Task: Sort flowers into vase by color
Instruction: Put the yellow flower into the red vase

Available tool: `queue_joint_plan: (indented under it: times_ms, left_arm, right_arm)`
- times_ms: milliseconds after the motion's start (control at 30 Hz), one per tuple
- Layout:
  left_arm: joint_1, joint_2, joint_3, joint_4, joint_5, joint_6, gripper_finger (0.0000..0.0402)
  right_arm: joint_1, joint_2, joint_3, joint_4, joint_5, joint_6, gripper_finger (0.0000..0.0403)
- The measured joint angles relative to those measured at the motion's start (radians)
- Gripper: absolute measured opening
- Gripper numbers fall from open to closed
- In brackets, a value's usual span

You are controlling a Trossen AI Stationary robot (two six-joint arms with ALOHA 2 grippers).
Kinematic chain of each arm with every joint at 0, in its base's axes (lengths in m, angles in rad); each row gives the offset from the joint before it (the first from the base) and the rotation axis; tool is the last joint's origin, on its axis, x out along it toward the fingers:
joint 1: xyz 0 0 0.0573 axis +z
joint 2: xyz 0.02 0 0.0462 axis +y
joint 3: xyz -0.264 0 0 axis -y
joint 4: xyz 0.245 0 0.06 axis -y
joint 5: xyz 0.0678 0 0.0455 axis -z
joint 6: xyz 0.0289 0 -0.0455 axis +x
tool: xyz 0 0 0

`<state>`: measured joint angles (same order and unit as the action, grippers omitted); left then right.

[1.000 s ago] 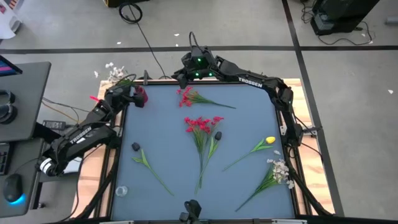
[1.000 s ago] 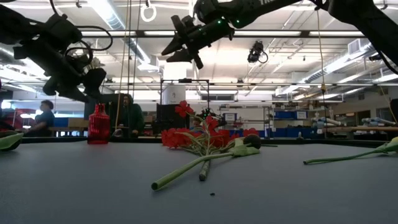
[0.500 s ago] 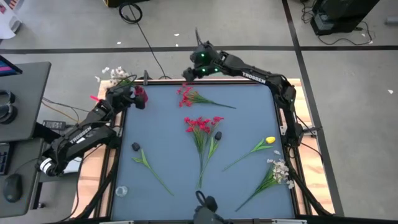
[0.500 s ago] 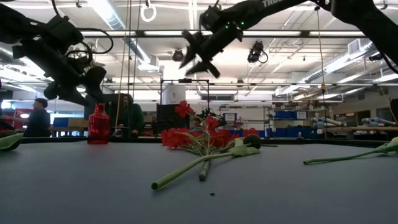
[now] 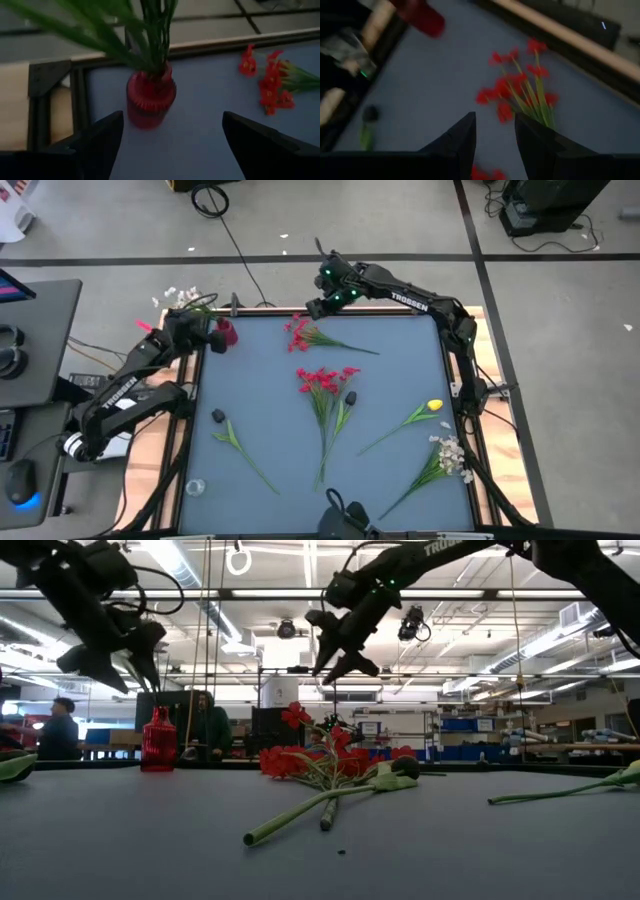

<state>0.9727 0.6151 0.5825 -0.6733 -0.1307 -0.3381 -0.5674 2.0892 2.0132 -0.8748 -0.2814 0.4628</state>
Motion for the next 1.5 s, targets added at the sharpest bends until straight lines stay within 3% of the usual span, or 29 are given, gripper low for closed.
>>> queue_joint_plan:
  times_ms: [200,367,467,700,1167,1333,1500]
  left_arm:
    - [-0.061,-0.003,0.04,-0.157,0.079,-0.11,0.0346]
    - [-0.19,0.001,0.012,-0.191,0.103,-0.234,0.0346]
    - [-0.283,0.0,-0.001,-0.183,0.09,-0.313,0.0346]
    - [-0.527,0.001,-0.004,-0.168,-0.034,-0.513,0.0346]
    - [-1.057,0.19,-0.005,0.0,-0.306,-0.832,0.0346]
    - [-1.176,0.262,-0.005,0.102,-0.374,-0.88,0.034]
    - [-1.225,0.315,-0.005,0.235,-0.406,-0.883,0.0305]
  right_arm:
    - [0.025,0.0,0.0,-0.181,0.064,-0.078,0.0145]
    - [0.074,0.0,-0.01,-0.255,0.136,-0.13,0.0145]
    - [0.095,0.0,-0.051,-0.251,0.118,-0.14,0.0145]
    - [0.159,0.0,-0.162,-0.204,0.026,-0.126,0.0145]
    - [0.249,-0.079,-0.191,-0.165,0.034,-0.141,0.0145]
    - [0.266,-0.186,-0.343,-0.073,0.034,-0.118,0.0145]
    - [0.267,-0.327,-0.594,0.117,-0.009,-0.023,0.0145]
